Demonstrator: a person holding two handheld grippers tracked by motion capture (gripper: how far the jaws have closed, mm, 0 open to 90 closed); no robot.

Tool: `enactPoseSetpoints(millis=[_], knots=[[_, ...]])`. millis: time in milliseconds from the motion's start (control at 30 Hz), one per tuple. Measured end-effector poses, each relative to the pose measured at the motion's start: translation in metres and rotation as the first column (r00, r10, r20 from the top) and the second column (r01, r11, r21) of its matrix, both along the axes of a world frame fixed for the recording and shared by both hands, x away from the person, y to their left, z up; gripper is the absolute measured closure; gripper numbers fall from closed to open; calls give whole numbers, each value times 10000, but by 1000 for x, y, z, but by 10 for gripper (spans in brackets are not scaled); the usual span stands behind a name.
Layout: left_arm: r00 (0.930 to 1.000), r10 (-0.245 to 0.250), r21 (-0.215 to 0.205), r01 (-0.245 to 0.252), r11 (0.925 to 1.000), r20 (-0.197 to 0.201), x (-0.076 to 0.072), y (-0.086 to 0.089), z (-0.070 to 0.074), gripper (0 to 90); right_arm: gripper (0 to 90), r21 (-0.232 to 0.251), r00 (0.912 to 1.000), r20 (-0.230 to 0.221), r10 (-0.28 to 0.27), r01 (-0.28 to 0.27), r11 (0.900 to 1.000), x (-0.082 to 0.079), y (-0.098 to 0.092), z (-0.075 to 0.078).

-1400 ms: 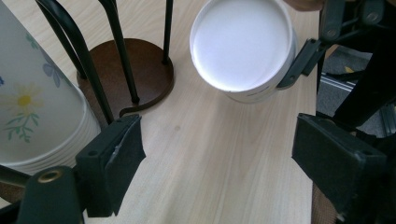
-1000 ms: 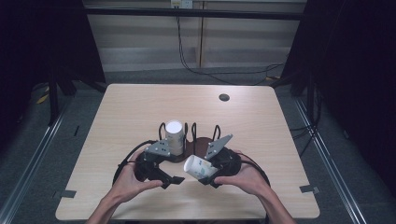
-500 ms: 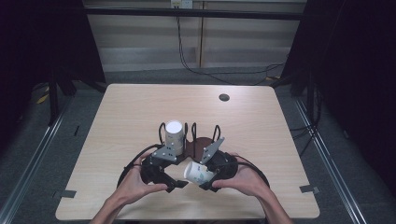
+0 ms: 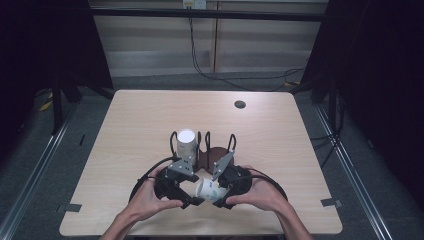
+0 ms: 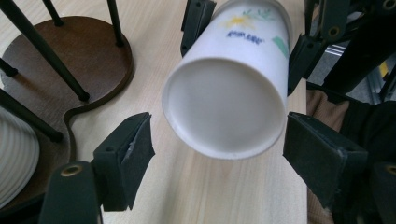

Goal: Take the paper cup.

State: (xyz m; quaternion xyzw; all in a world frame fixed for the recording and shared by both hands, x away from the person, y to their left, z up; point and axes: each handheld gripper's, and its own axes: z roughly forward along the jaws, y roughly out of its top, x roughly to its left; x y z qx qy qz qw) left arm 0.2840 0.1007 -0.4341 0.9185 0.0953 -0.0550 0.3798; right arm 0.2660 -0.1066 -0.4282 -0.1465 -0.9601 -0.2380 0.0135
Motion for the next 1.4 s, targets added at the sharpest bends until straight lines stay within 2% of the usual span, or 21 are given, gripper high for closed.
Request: enactPoseSetpoints(millis=[167,300,533,667,767,933,1067,1333,1400], knots=[[9999,-119,148,121,9998,-125,1,-1,-2,239,317,-7,9998,74,164,-164,9999,-1,4,-2],[9996,-202,70,203,9998,-203,-1,-1,-2,272,318,32,9998,32,212,-212,9998,-2,8,-2],[9985,-291,-38,289,9996,-455,-2,-2,-3,262,319,53,9988,47,480,-481,9988,-5,12,-4],[9972,-490,-108,484,9988,-563,-5,-2,-2,304,322,91,9982,-4,601,-601,9982,-7,14,-5],[9966,-423,-167,412,9990,-703,-5,-2,-4,319,323,146,9982,64,603,-604,9981,-8,14,-4],[9957,-399,-142,388,9991,-838,-5,-2,-5,320,321,193,9979,-14,651,-651,9977,-8,15,-5],[9941,-554,30,560,9984,-930,-5,-4,-8,320,321,112,9973,-5,729,-729,9973,-9,16,-6],[9937,-662,137,677,9976,-902,-6,-4,-8,350,317,111,9963,10,856,-856,9963,-9,17,-8],[9945,-731,160,745,9971,-756,-7,-3,-7,362,310,113,9967,-30,811,-810,9966,-9,17,-7]])
